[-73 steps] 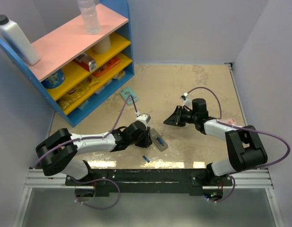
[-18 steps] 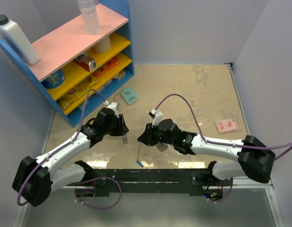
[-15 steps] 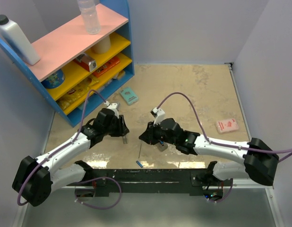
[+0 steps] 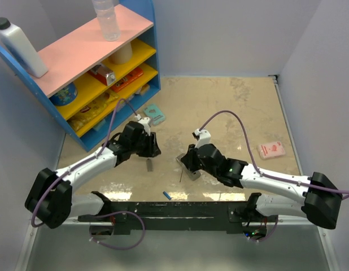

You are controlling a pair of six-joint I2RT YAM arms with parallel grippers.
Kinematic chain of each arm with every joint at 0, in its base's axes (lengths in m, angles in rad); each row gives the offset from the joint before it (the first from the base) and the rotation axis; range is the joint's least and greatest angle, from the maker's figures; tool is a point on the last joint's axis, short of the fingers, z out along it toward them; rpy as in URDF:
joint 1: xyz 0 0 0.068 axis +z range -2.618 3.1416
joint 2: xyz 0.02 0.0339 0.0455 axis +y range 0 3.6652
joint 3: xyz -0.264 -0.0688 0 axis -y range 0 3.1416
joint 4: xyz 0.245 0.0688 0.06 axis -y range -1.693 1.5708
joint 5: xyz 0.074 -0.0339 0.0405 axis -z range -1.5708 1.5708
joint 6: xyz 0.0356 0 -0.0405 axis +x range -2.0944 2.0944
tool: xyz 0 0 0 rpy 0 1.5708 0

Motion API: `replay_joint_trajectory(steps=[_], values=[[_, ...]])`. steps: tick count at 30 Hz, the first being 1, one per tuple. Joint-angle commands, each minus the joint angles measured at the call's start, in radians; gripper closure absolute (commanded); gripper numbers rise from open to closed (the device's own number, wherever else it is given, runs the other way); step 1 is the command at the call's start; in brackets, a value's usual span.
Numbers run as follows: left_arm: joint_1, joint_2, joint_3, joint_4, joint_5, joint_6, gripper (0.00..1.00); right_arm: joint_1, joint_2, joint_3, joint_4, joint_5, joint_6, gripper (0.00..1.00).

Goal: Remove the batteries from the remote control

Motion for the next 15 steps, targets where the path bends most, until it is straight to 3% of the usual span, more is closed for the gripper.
replay_joint_trajectory(steps=[1, 7, 15], values=[[-0.007, 0.113, 0.164, 0.086, 0.051, 0.079, 0.55, -0.006, -0.057, -0.033, -0.030, 0.100, 0.059, 1.00], [-0.100, 0.283, 0.292, 0.168, 0.090, 0.095, 0.56, -0.007, -0.082, -0.099, -0.010, 0.206, 0.074, 1.00], [-0.188, 0.477, 0.427, 0.204, 0.076, 0.094, 0.57, -0.026, -0.146, -0.116, -0.109, 0.356, 0.097, 1.00]])
